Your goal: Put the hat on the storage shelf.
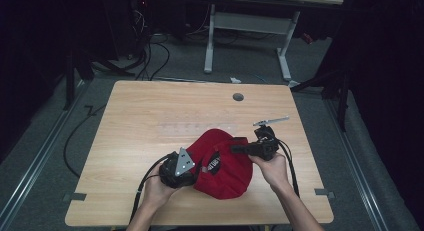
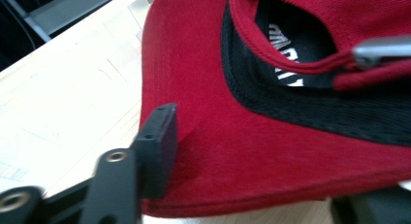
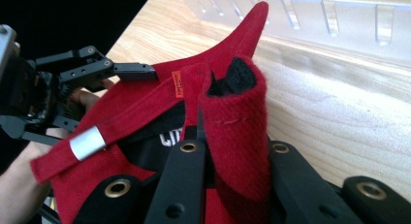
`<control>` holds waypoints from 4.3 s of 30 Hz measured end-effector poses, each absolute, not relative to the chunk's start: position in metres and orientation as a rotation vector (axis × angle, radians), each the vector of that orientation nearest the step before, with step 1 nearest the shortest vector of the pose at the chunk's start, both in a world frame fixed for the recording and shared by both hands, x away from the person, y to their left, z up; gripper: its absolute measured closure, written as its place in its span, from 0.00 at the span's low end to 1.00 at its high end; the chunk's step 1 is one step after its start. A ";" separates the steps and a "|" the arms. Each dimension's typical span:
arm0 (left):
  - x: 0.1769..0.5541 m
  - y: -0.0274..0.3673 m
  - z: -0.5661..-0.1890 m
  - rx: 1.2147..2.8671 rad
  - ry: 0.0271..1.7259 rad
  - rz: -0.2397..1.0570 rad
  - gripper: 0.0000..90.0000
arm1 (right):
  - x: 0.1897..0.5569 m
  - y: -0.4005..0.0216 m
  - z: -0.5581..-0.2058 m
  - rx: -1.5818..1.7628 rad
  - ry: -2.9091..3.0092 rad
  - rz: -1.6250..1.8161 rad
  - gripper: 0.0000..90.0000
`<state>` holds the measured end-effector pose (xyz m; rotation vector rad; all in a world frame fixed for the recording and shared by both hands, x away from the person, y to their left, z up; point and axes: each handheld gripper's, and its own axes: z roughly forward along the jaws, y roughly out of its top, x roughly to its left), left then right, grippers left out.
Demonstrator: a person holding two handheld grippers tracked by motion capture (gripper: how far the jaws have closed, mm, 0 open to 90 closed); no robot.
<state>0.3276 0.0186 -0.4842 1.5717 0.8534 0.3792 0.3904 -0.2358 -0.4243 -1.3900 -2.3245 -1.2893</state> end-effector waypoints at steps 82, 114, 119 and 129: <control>0.371 0.111 -0.427 1.164 1.139 0.230 0.95 | 0.372 -0.284 -0.531 -1.958 -2.796 -1.183 0.41; 0.421 0.131 -0.396 1.006 1.182 0.282 0.95 | 0.372 -0.284 -0.531 -1.947 -2.801 -1.182 0.39; 0.429 0.131 -0.398 1.001 1.188 0.309 0.95 | 0.372 -0.284 -0.531 -1.945 -2.801 -1.183 0.38; 0.450 0.128 -0.412 1.012 1.197 0.359 0.95 | 0.371 -0.284 -0.531 -1.946 -2.801 -1.181 0.38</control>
